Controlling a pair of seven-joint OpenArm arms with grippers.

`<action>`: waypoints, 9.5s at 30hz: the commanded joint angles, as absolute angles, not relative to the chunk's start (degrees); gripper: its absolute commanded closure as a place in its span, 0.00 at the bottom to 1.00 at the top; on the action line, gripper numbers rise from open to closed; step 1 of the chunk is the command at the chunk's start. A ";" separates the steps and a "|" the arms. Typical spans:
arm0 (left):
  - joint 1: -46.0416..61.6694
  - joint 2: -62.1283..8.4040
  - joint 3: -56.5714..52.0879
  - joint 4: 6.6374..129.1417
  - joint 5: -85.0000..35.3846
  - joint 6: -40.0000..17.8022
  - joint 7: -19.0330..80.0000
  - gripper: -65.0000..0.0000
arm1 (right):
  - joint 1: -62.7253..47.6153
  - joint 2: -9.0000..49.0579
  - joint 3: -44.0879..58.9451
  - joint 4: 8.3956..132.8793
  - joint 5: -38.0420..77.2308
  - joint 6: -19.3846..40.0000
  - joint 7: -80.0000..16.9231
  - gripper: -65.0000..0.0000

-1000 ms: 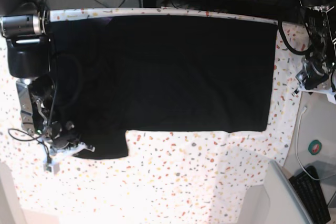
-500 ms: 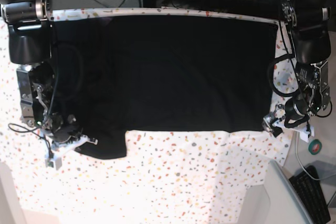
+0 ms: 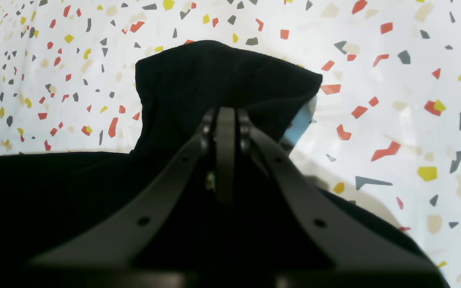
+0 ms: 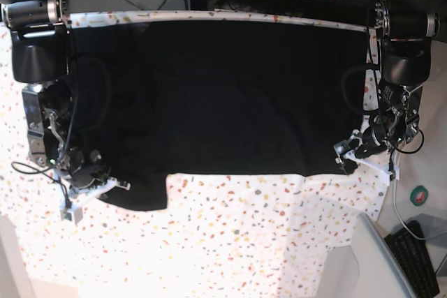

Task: Layout the t-shirt on the table in an organized manner, then fold the t-shirt properly
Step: 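Grasp the hem corner nearest the left gripper with the left gripper, then lift the hem with both grippers and fold it toward the collar, then lay the folded hem over the collar edge with both grippers and release, then grasp the shirt's end near the right gripper with the right gripper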

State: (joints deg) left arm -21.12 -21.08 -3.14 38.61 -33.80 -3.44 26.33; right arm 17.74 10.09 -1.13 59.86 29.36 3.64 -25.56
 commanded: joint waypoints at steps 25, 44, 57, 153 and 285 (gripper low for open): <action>-8.48 -19.12 -22.81 64.84 -33.71 -2.95 49.54 1.00 | 19.30 10.68 -0.92 60.62 29.49 4.00 -24.13 1.00; -6.11 -19.12 -27.38 65.89 -34.07 -2.95 53.41 0.58 | 19.47 10.68 -1.01 60.79 29.49 4.00 -24.22 1.00; -17.10 -21.85 -17.45 53.41 -33.71 -3.38 41.36 0.58 | 19.65 10.68 -1.19 60.88 29.49 4.00 -24.31 1.00; -2.15 -21.14 -17.98 81.45 -34.24 -3.56 48.66 1.00 | 10.77 20.18 -1.45 67.30 29.23 12.62 -17.54 1.00; 8.48 -16.04 -47.60 83.38 -23.96 -29.58 49.10 0.52 | 11.03 7.69 12.53 73.27 -1.54 12.53 -42.86 1.00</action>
